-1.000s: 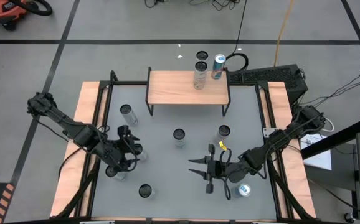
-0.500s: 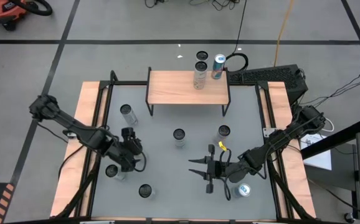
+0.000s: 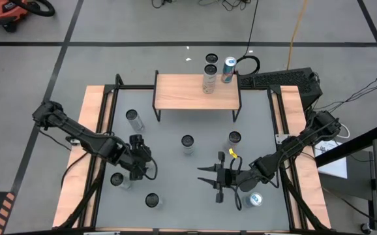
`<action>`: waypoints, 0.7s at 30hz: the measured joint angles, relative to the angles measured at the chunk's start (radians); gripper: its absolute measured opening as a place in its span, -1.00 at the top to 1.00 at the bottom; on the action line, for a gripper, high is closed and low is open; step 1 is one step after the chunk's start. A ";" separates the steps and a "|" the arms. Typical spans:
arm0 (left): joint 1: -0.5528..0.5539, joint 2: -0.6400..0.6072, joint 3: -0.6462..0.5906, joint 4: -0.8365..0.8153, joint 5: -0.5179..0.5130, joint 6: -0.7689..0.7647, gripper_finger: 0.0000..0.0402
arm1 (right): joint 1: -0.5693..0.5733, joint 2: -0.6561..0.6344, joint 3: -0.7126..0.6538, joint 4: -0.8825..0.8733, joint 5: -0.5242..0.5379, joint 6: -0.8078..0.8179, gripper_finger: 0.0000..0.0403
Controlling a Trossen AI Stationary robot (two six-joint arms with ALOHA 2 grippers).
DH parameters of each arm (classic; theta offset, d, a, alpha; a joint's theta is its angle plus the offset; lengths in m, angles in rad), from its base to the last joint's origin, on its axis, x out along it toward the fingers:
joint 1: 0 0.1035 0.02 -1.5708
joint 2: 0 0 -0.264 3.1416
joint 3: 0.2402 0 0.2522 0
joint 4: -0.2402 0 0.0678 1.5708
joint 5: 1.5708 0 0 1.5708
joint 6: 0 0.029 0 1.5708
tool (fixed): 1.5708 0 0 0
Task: Place canned beverage on shelf
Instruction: Put the white yellow soda can on the shelf aligned with the other white yellow soda cans
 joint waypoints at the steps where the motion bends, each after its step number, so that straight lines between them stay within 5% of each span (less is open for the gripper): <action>1: 0.000 0.000 0.000 0.000 0.000 0.000 -0.98 | 0.000 0.000 0.000 0.000 0.000 0.000 0.56; 21: -0.001 -0.002 0.003 -0.028 0.014 -0.004 -0.28 | 0.000 0.000 0.000 0.000 0.000 0.007 0.56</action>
